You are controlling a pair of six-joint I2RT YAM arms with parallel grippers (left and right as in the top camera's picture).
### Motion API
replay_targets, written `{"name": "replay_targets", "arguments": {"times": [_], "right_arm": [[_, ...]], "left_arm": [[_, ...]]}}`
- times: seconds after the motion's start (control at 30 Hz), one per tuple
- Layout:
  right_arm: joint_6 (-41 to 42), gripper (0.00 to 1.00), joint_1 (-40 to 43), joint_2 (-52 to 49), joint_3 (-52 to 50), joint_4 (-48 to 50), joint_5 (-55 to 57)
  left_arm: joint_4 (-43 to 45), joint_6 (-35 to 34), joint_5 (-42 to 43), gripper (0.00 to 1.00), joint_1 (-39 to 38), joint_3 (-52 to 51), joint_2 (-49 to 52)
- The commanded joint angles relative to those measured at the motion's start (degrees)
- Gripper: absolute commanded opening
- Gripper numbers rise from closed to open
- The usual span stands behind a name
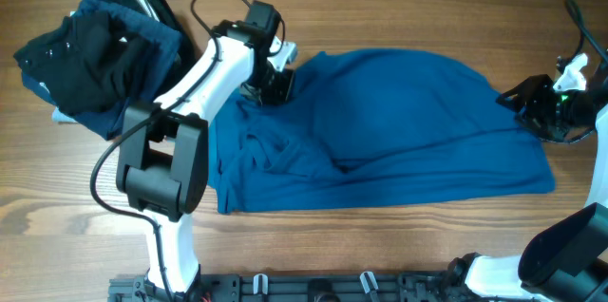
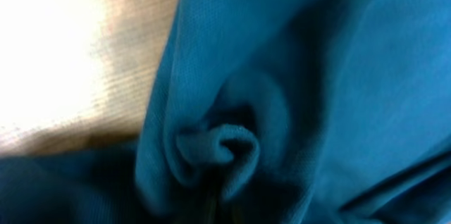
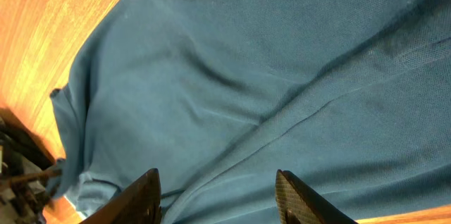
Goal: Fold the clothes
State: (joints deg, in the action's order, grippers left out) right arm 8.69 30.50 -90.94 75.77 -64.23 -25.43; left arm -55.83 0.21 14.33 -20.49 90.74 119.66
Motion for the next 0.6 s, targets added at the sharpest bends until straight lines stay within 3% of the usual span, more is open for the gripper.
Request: {"name": "replay_targets", "arguments": {"times": [0.0,0.2,0.37,0.57], "right_arm": [[-1.05,0.53,-0.33,0.39,-0.48,0.17,0.35],[-1.05,0.53,-0.33,0.39,-0.48,0.81,0.35],[-1.03,0.53,-0.33,0.39,-0.48,0.76,0.35],[-1.01,0.53,-0.33,0.39,-0.48,0.81,0.35]], "left_arm": [[-2.16,0.66,-6.69,0.41,-0.79,-1.49,-1.53],[10.05,0.68,-8.85,0.67,0.66,1.53,-2.01],[18.08,1.11,-5.77,0.65,0.74,1.46,0.87],[16.9,1.11,-5.57,0.57,0.74,1.46,5.4]]}}
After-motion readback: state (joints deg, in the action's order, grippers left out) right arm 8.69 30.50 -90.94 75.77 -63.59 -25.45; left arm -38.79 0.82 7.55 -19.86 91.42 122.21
